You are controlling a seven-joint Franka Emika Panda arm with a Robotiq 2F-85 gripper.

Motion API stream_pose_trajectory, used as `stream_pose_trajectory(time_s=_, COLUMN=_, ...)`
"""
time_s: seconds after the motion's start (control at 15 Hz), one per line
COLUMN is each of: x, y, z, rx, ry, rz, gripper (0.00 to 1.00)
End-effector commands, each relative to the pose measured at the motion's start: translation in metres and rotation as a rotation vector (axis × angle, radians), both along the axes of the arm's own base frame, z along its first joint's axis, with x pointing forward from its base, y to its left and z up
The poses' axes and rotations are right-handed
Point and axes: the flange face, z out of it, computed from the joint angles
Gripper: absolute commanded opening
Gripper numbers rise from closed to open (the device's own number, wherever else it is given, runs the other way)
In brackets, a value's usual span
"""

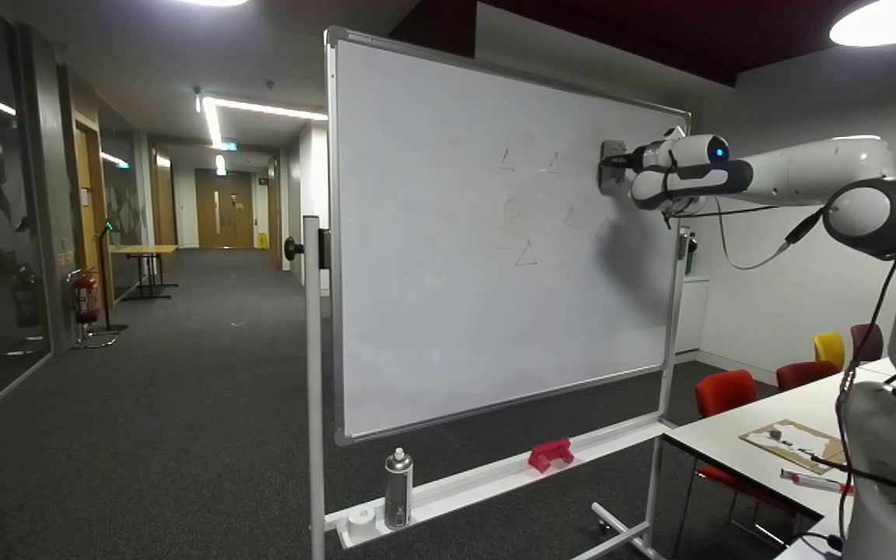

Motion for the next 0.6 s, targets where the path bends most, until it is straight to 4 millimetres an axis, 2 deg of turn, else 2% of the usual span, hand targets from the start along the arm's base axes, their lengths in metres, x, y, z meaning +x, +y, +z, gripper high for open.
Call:
stream_pose_trajectory(time_s=0.0, x=0.004, y=0.004, z=-0.031, rx=-0.03, ry=-0.007, rz=-0.003, gripper=0.35)
stream_pose_trajectory(time_s=0.4, x=0.004, y=0.006, z=-0.077, rx=-0.085, ry=-0.013, rz=-0.006, gripper=0.35)
stream_pose_trajectory(time_s=0.47, x=0.005, y=0.007, z=-0.069, rx=-0.098, ry=0.0, rz=-0.001, gripper=0.35)
stream_pose_trajectory(time_s=0.53, x=0.004, y=0.008, z=-0.069, rx=-0.12, ry=0.011, rz=0.008, gripper=0.35)
